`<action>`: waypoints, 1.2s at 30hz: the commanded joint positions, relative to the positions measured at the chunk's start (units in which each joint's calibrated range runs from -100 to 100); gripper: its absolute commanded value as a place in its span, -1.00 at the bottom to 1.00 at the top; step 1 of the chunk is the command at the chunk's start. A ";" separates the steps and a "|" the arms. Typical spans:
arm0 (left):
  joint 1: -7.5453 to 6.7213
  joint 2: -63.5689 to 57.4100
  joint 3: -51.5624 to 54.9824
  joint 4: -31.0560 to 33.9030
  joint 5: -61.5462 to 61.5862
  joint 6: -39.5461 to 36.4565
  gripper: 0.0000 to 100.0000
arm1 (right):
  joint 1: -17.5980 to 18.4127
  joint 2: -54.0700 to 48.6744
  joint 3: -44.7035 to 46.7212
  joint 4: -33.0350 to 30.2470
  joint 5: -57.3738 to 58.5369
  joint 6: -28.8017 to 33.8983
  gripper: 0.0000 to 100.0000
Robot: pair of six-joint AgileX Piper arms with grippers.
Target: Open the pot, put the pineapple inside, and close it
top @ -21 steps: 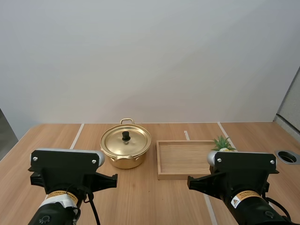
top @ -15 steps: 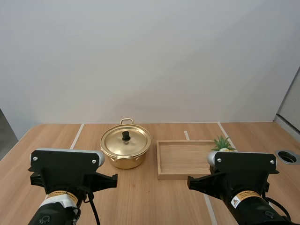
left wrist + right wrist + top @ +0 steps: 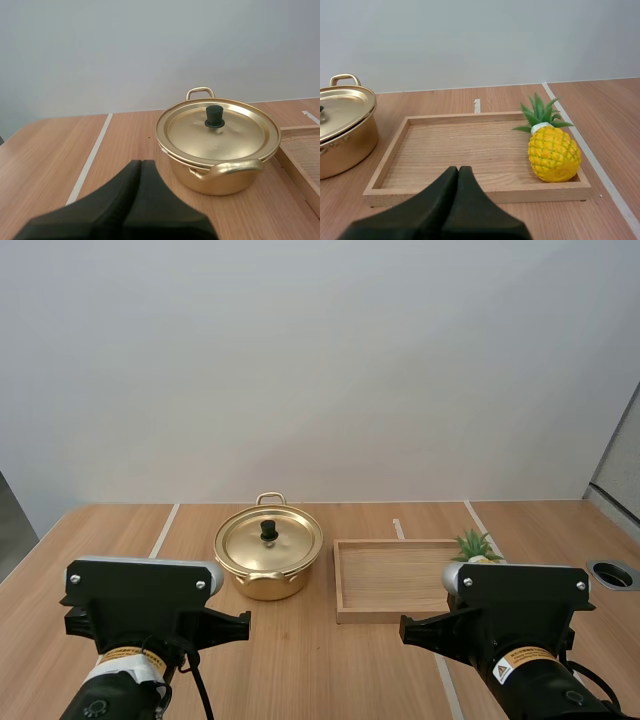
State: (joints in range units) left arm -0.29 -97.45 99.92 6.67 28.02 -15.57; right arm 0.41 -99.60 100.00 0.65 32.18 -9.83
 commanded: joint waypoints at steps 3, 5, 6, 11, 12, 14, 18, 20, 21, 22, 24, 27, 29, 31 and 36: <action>-0.12 -0.49 0.08 -0.41 -1.32 -0.20 -1.00 | 0.07 -0.40 0.00 0.11 -1.05 0.11 -1.00; -0.12 -0.49 0.08 -0.41 -1.32 -0.20 -1.00 | 0.07 -0.40 0.00 0.11 -1.05 0.11 -1.00; -0.12 -0.49 0.08 -0.41 -1.32 -0.20 -1.00 | 0.07 -0.40 0.00 0.11 -1.05 0.11 -1.00; -0.12 -0.49 0.08 -0.41 -1.32 -0.20 -1.00 | 0.07 -0.40 0.00 0.11 -1.05 0.11 -1.00; -0.12 -0.49 0.08 -0.41 -1.32 -0.20 -1.00 | 0.07 -0.40 0.00 0.11 -1.05 0.11 -1.00; -0.12 -0.49 0.08 -0.41 -1.32 -0.20 -1.00 | 0.07 -0.40 0.00 0.11 -1.05 0.11 -1.00; -0.12 -0.49 0.08 -0.41 -1.32 -0.20 -1.00 | 0.07 -0.40 0.00 0.11 -1.05 0.11 -1.00; -0.12 -0.49 0.08 -0.41 -1.32 -0.20 -1.00 | 0.07 -0.40 0.00 0.11 -1.05 0.11 -1.00; -0.12 -0.49 0.08 -0.41 -1.32 -0.20 -1.00 | 0.07 -0.40 0.00 0.11 -1.05 0.11 -1.00; -0.12 -0.49 0.08 -0.41 -1.32 -0.20 -1.00 | 0.07 -0.40 0.00 0.11 -1.05 0.11 -1.00; -0.12 -0.49 0.08 -0.41 -1.32 -0.20 -1.00 | 0.07 -0.40 0.00 0.11 -1.05 0.11 -1.00; -0.12 -0.49 0.08 -0.41 -1.32 -0.20 -1.00 | 0.07 -0.40 0.00 0.11 -1.05 0.11 -1.00; -0.12 -0.49 0.08 -0.41 -1.32 -0.20 -1.00 | 0.07 0.07 0.00 0.10 -1.58 0.11 -1.00; -0.12 -0.49 0.08 -0.41 -1.32 -0.20 -1.00 | 0.07 1.03 0.00 0.23 -2.34 0.11 -1.00; -0.12 -0.49 0.08 -0.41 -1.32 -0.20 -1.00 | 0.07 1.16 0.00 0.23 -2.34 0.11 -1.00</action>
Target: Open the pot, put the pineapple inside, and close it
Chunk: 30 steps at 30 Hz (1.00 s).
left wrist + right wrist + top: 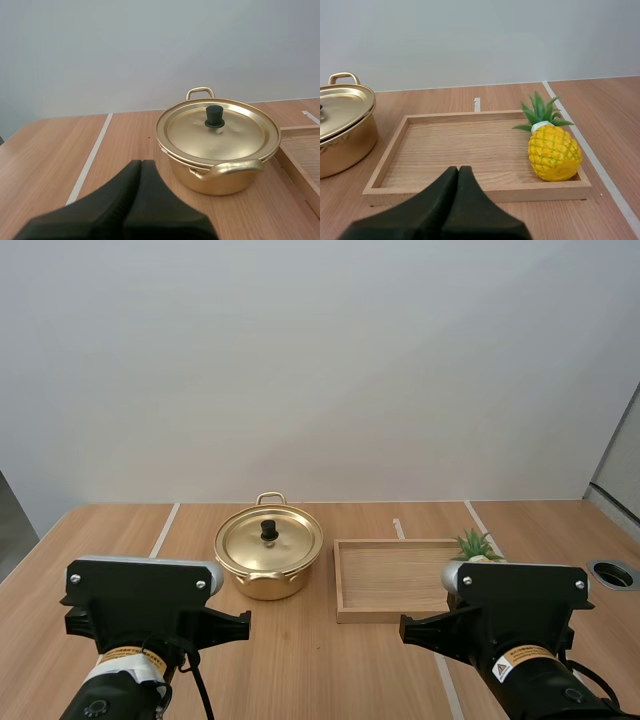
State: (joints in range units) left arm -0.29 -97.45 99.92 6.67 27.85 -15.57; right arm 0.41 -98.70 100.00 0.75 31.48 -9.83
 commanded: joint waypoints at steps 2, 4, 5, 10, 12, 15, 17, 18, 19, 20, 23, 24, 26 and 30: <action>-0.12 -0.49 0.08 -0.41 -1.14 -0.20 -1.00 | 0.07 0.26 0.00 0.13 -1.64 0.11 -1.00; -0.12 -0.49 0.08 -0.41 -1.14 -0.20 -1.00 | 0.07 0.26 0.00 0.13 -1.64 0.11 -1.00; -0.12 -0.49 0.08 -0.41 -1.14 -0.20 -1.00 | 0.07 0.26 0.00 0.13 -1.64 0.11 -1.00; -0.12 -0.49 0.08 -0.41 -1.14 -0.20 -1.00 | 0.07 0.26 0.00 0.13 -1.64 0.11 -1.00; -0.12 -0.49 0.08 -0.41 -1.14 -0.20 -1.00 | 0.07 0.26 0.00 0.13 -1.64 0.11 -1.00; -0.12 -0.49 0.08 -0.41 -1.14 -0.20 -1.00 | 0.07 0.26 0.00 0.13 -1.64 0.11 -1.00; -0.12 -0.49 0.08 -0.41 -1.14 -0.20 -1.00 | 0.07 0.26 0.00 0.13 -1.64 0.11 -1.00; -0.12 -0.49 0.08 -0.41 -1.14 -0.20 -1.00 | 0.07 0.26 0.00 0.13 -1.64 0.11 -1.00; -0.12 -0.49 0.08 -0.41 -1.14 -0.20 -1.00 | 0.07 0.26 0.00 0.13 -1.64 0.11 -1.00; -0.12 -0.49 0.08 -0.41 -1.14 -0.20 -1.00 | 0.07 0.26 0.00 0.13 -1.64 0.11 -1.00; -0.12 -0.49 0.08 -0.41 -1.14 -0.20 -1.00 | 0.07 0.25 0.00 0.49 -1.64 0.11 -1.00; -0.12 -0.49 0.08 -0.41 -1.14 -0.20 -1.00 | 0.07 0.25 0.00 1.59 -1.64 0.11 -1.00; -0.12 -0.49 0.08 -0.41 -1.14 -0.20 -1.00 | 0.07 0.25 0.00 2.86 -1.64 0.11 -1.00; -0.12 -0.49 0.08 -2.04 -2.91 -0.30 -1.00 | 0.07 0.25 0.00 2.68 -1.84 0.11 -1.00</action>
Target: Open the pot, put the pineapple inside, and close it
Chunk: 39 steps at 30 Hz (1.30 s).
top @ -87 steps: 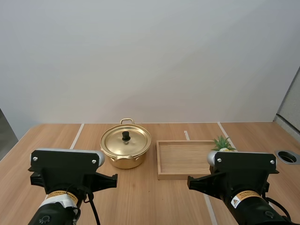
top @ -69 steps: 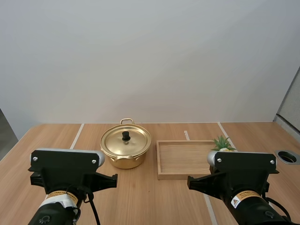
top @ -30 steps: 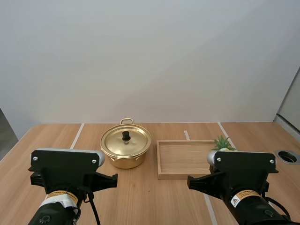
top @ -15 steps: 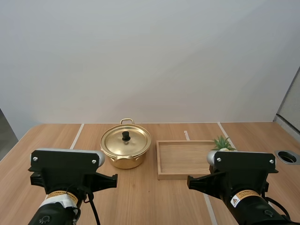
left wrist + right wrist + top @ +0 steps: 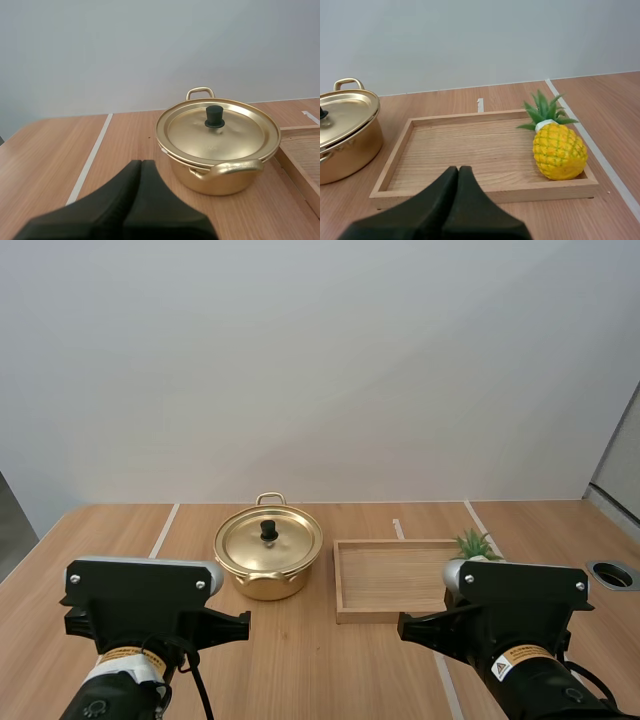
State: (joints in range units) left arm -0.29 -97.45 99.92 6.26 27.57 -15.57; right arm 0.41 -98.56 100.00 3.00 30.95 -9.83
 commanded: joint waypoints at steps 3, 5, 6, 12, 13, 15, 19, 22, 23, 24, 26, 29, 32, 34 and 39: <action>-0.12 -0.49 0.08 -2.61 -5.74 -0.30 -1.00 | 0.07 0.11 0.00 -0.39 -1.94 0.11 -1.00; -0.12 -0.49 0.08 -2.61 -5.91 -0.30 -1.00 | 0.07 0.11 0.00 -0.39 -1.94 0.11 -1.00; -0.12 -0.49 0.08 -2.61 -5.91 -0.30 -1.00 | 0.07 0.11 0.00 -0.39 -1.94 0.11 -1.00; -0.12 -0.49 0.08 -2.61 -5.91 -0.30 -1.00 | 0.07 0.11 0.00 -0.39 -1.94 0.11 -1.00; -0.12 -0.49 0.08 -2.61 -5.91 -0.30 -1.00 | 0.07 0.11 0.00 -0.39 -1.94 0.11 -1.00; -0.12 -0.49 0.08 -2.61 -5.91 -0.30 -1.00 | 0.07 0.11 0.00 -0.37 -1.73 0.11 -1.00; -0.12 -0.49 0.08 -2.61 -6.14 -0.30 -1.00 | 0.07 0.11 0.00 -0.37 -3.31 0.11 -1.00; -0.12 -0.49 0.08 -1.77 -13.21 -0.04 -1.00 | 0.07 0.11 0.00 -0.37 -16.48 0.11 -1.00; -0.12 -0.49 0.08 -0.86 -18.43 0.60 -1.00 | 0.07 0.11 0.00 -0.37 -20.91 0.11 -1.00; -0.12 -0.49 0.08 -0.18 -24.60 1.42 -1.00 | 0.07 0.11 0.00 -0.37 -26.44 0.11 -1.00; -0.12 -0.49 0.08 0.31 -37.73 2.07 -1.00 | 0.07 0.11 0.00 -0.37 -35.76 0.11 -1.00; -0.12 -0.49 0.08 0.40 -54.90 2.07 -1.00 | 0.07 0.11 -1.44 0.19 -44.98 0.11 -1.00; -0.12 -0.49 -1.72 0.40 -55.61 1.97 -1.00 | 0.07 0.11 -6.10 0.19 -44.00 0.11 -1.00; -0.12 -0.49 -4.22 0.40 -51.42 1.97 -1.00 | 0.07 0.11 -9.51 -0.83 -43.48 0.11 -1.00; -0.12 -0.34 -12.31 1.52 -37.02 5.57 -1.00 | 0.07 -0.01 -16.01 -2.69 -42.82 0.11 -1.00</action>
State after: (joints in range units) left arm -0.29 -97.55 90.80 7.24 -15.86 -11.41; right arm 0.41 -98.57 86.58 0.93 -11.31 -9.83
